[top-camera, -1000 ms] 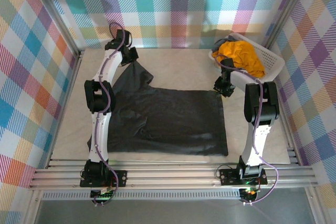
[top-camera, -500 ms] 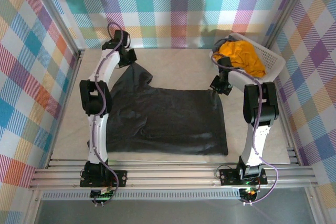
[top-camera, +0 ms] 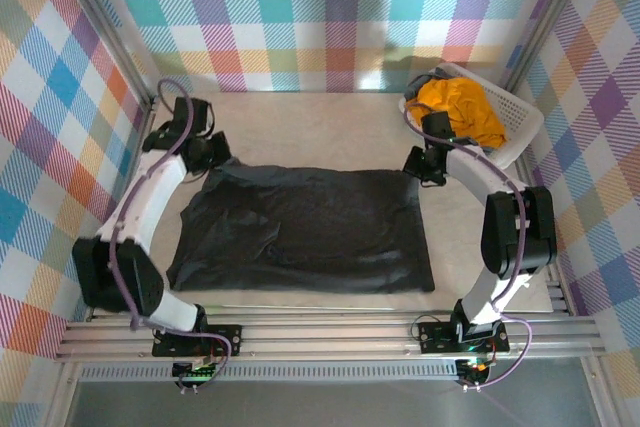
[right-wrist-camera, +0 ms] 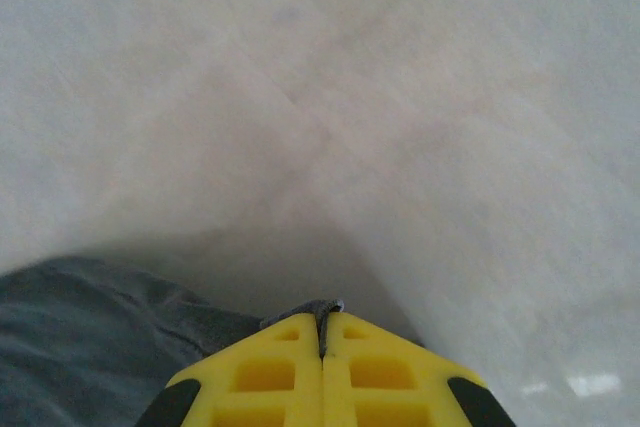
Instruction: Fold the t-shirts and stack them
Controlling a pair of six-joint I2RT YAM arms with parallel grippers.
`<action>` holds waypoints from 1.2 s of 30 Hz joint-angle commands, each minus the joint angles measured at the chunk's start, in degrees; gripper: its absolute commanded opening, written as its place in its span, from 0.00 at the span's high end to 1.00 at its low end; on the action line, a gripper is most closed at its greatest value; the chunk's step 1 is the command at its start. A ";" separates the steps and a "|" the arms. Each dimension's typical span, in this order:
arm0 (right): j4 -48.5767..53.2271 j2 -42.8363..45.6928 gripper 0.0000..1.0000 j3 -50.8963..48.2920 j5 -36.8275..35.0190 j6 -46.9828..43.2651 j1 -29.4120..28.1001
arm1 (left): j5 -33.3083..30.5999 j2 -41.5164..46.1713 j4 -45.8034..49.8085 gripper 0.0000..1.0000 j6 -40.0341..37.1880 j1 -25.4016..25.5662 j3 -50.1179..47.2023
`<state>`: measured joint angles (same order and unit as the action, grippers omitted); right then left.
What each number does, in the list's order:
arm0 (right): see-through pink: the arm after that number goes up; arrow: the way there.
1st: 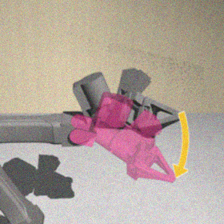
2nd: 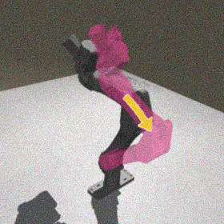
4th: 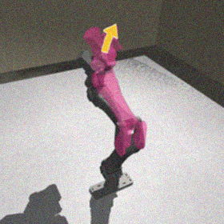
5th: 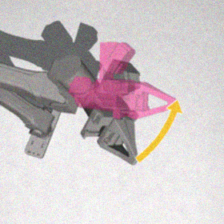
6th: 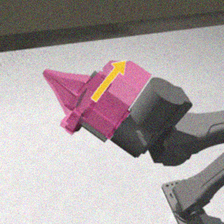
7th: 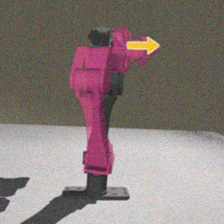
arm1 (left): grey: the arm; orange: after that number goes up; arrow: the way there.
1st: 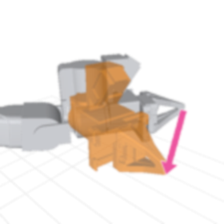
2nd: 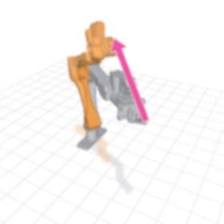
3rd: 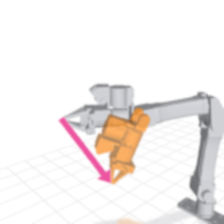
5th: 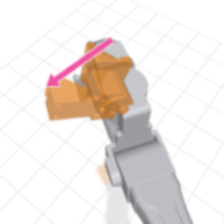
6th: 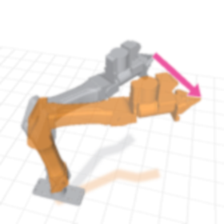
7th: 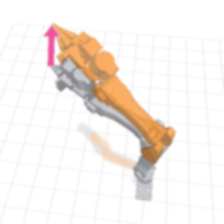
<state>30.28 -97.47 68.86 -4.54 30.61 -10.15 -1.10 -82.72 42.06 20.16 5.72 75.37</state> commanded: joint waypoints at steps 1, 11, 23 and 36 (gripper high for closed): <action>1.58 4.30 1.00 -4.94 0.68 0.77 1.12 | -3.03 8.58 0.82 1.00 2.83 -0.86 -7.69; 3.28 10.42 1.00 -12.51 -0.19 1.56 1.89 | -16.31 27.06 8.28 1.00 7.72 -1.41 -21.06; 3.32 17.69 1.00 -21.75 8.65 5.57 1.59 | -22.14 35.14 13.19 1.00 17.05 -1.41 -30.25; 6.41 17.76 1.00 -22.80 6.01 6.36 0.75 | -16.89 34.11 10.40 1.00 26.00 -1.41 -35.65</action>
<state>34.74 -78.83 46.09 2.42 36.25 -9.08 -19.70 -48.34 53.41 42.74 4.95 41.28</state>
